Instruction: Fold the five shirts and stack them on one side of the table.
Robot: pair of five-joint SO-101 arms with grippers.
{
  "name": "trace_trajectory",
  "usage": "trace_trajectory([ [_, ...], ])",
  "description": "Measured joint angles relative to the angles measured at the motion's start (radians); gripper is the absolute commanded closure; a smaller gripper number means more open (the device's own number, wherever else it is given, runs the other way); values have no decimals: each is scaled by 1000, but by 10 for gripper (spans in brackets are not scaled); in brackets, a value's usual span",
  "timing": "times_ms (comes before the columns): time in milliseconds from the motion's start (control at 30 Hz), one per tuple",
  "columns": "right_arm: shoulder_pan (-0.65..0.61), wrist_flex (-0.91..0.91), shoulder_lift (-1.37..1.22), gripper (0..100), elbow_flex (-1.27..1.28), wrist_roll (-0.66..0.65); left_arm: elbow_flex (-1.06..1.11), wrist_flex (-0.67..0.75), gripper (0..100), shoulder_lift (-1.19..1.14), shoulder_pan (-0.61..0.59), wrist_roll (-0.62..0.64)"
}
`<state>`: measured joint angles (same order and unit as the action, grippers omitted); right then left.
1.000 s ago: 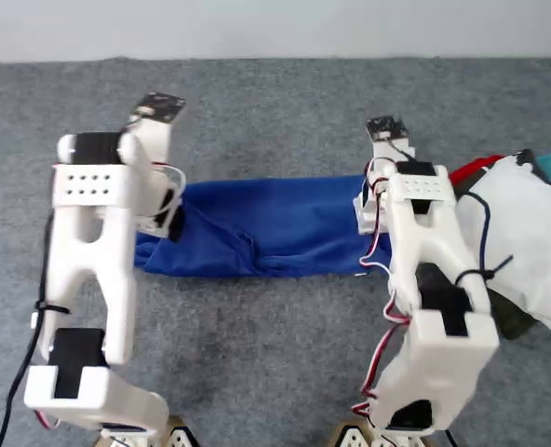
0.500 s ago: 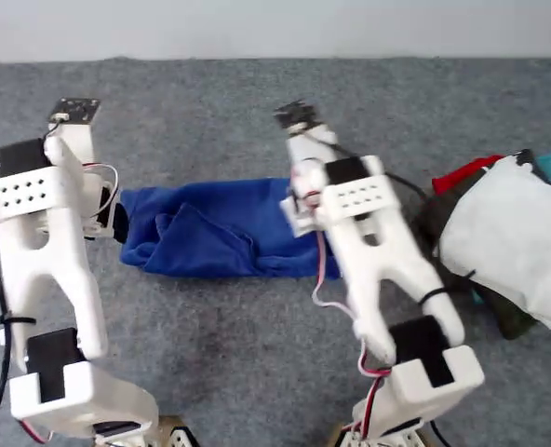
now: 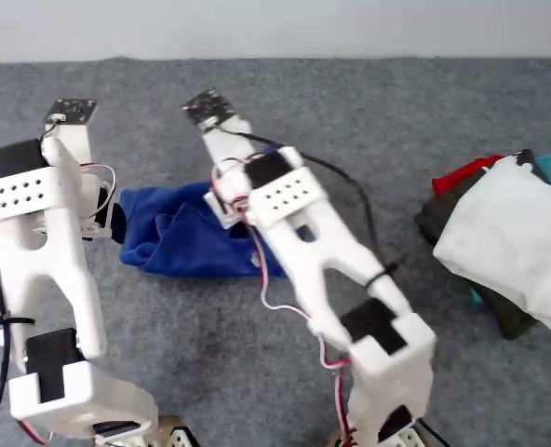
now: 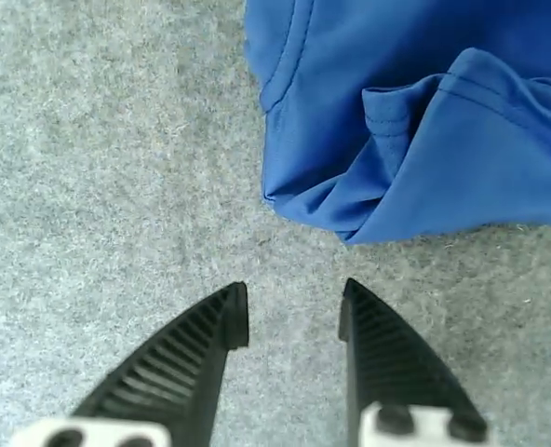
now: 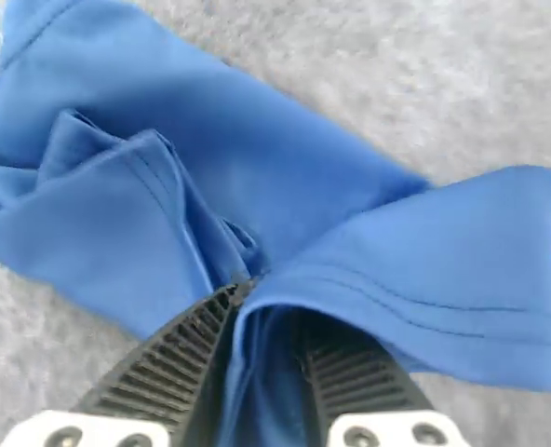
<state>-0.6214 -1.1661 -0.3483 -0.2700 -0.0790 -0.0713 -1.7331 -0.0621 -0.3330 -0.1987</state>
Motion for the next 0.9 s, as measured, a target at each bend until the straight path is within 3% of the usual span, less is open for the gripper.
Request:
trace_trajectory([
  [333, -172, -120, -328, 928, -416, 3, -12, -2, 827, 198, -204, 3],
  [600, -239, -186, -609, 920, -776, 3, -14, -2, 827, 311, -261, 0],
  [800, -281, -232, -784, 715, -1017, 3, -14, -3, 827, 313, -261, 0],
  [900, -304, -245, -825, 673, -1126, 3, -14, -3, 827, 313, -261, 0],
])
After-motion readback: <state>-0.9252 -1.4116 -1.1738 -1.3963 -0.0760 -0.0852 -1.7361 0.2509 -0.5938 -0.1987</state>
